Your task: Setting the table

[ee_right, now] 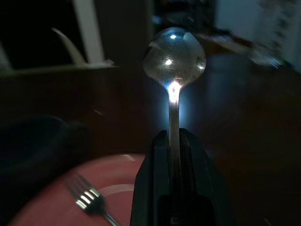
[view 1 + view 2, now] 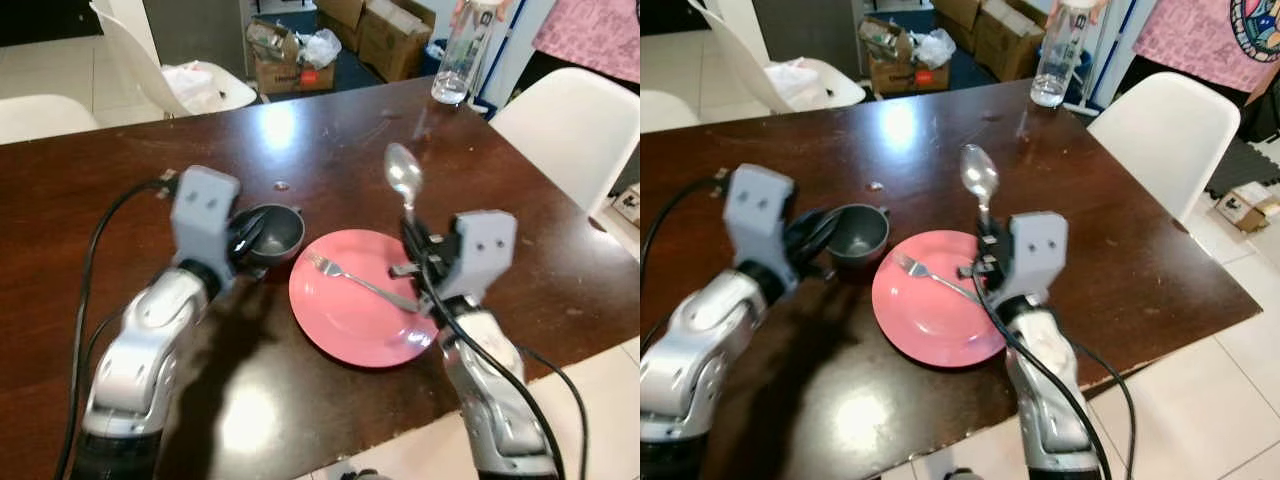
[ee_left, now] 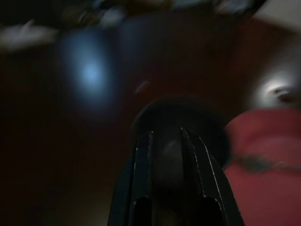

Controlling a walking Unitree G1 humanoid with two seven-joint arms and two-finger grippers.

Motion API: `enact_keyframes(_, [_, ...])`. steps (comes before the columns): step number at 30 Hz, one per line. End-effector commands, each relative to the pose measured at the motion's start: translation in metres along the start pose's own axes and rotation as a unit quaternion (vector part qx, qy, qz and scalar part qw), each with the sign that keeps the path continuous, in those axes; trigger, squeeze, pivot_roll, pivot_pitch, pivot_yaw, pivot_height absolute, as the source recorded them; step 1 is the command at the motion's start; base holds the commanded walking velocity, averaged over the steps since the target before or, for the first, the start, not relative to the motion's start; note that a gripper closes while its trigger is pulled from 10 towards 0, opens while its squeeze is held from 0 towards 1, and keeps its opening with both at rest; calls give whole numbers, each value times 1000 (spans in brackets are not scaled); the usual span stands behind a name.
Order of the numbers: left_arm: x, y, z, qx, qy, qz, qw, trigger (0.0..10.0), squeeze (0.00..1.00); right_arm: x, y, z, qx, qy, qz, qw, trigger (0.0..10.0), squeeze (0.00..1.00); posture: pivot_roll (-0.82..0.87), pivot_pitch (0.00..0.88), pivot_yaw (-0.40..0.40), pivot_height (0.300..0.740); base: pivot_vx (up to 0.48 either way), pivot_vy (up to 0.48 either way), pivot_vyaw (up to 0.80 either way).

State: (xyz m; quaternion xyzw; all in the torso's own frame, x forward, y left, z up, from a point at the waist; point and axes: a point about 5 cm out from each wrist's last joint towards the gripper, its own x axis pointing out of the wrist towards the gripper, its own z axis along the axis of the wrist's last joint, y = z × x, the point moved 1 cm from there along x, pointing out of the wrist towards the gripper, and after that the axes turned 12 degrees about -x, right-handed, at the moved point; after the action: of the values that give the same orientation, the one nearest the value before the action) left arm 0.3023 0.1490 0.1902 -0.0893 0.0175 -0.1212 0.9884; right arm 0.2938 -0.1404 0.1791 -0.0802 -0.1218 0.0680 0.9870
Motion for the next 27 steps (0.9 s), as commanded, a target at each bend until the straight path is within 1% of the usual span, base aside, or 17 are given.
enact_keyframes(1, [-8,5,-5,-4,8,14,1000,10000,0,-3,-2,2,-6,-7,-7,1000,10000,0,-47,81,41,740,0,0,0])
enact_keyframes(3, [-16,10,-13,-4,17,23,1000,10000,0,-5,-2,2,-9,-6,-7,1000,10000,0,-45,80,38,740,0,0,0])
enact_keyframes(4, [-16,10,-13,-4,17,23,1000,10000,0,-5,-2,2,-9,-6,-7,1000,10000,0,-45,80,38,740,0,0,0])
enact_keyframes(5, [-23,15,-21,-9,23,40,999,10000,0,-6,-1,3,-14,-8,-5,1000,10000,0,-41,77,31,740,0,0,0])
enact_keyframes(6, [-27,19,-26,-9,28,51,998,10000,0,-5,1,3,-16,-8,-2,1000,10000,0,-41,77,31,740,0,0,0])
enact_keyframes(8, [-30,21,-29,-10,31,60,998,10000,0,-5,2,3,-18,-8,0,1000,10000,0,-39,75,24,740,0,0,0])
enact_keyframes(9, [-33,26,-35,-15,23,82,996,10000,0,-5,6,0,-18,-4,9,1000,10000,0,-37,69,19,740,0,0,0])
enact_keyframes(12, [-38,34,-39,-13,4,123,992,10000,0,-7,10,-4,-19,3,16,1000,10000,0,-38,69,18,740,0,0,0])
enact_keyframes(15, [-45,50,-41,-7,-15,201,979,10000,0,-12,13,-10,-18,13,23,999,10000,0,-43,67,15,740,0,0,0])
enact_keyframes(17, [-49,56,-42,-6,-24,234,972,10000,0,-14,14,-13,-19,18,27,999,10000,0,-42,64,13,740,0,0,0])
enact_keyframes(18, [-49,56,-42,-6,-24,234,972,10000,0,-14,14,-13,-19,18,27,999,10000,0,-42,64,13,740,0,0,0])
enact_keyframes(20, [-51,57,-44,-6,-26,251,968,10000,0,-15,16,-16,-15,22,33,999,10000,0,-41,63,12,740,0,0,0])
enact_keyframes(21, [-50,55,-45,-8,-27,253,967,10000,0,-15,18,-18,-14,23,38,999,10000,0,-43,61,12,740,0,0,0])
enact_keyframes(22, [-47,51,-46,-12,-28,247,968,10000,0,-15,21,-19,-11,24,43,999,10000,0,-43,57,12,740,0,0,0])
enact_keyframes(24, [-46,49,-46,-14,-31,243,970,10000,0,-14,23,-19,-9,24,46,999,10000,0,-43,57,12,740,0,0,0])
enact_keyframes(25, [-41,43,-47,-16,-34,230,973,10000,0,-13,25,-19,-8,23,48,999,10000,0,-44,53,11,740,0,0,0])
enact_keyframes(27, [-39,41,-47,-16,-37,225,973,10000,0,-12,26,-19,-7,22,49,999,10000,0,-45,52,11,740,0,0,0])
